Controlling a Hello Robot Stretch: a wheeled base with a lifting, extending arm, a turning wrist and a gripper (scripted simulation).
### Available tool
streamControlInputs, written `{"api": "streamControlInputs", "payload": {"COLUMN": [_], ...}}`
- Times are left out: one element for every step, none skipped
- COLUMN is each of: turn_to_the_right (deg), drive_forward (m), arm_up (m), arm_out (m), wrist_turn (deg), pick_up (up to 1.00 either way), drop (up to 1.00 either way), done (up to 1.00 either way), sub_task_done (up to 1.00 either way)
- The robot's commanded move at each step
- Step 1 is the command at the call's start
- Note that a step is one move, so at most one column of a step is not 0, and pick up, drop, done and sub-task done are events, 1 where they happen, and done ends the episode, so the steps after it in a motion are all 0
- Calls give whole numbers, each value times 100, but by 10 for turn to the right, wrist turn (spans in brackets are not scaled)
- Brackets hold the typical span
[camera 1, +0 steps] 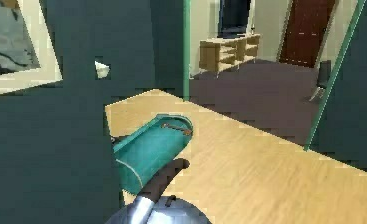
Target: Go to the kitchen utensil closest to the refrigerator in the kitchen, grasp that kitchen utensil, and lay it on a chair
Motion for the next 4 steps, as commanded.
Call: {"api": "streamControlInputs", "payload": {"turn_to_the_right": [180, 0, 30, -30], "drive_forward": [0, 100, 0, 0], "arm_up": [0, 0, 0, 0], "arm_out": [0, 0, 0, 0], "wrist_turn": [0, 0, 0, 0], "pick_up": [0, 0, 0, 0], "drop": [0, 0, 0, 0], "done": [0, 0, 0, 0], "sub_task_done": [0, 0, 0, 0]}}
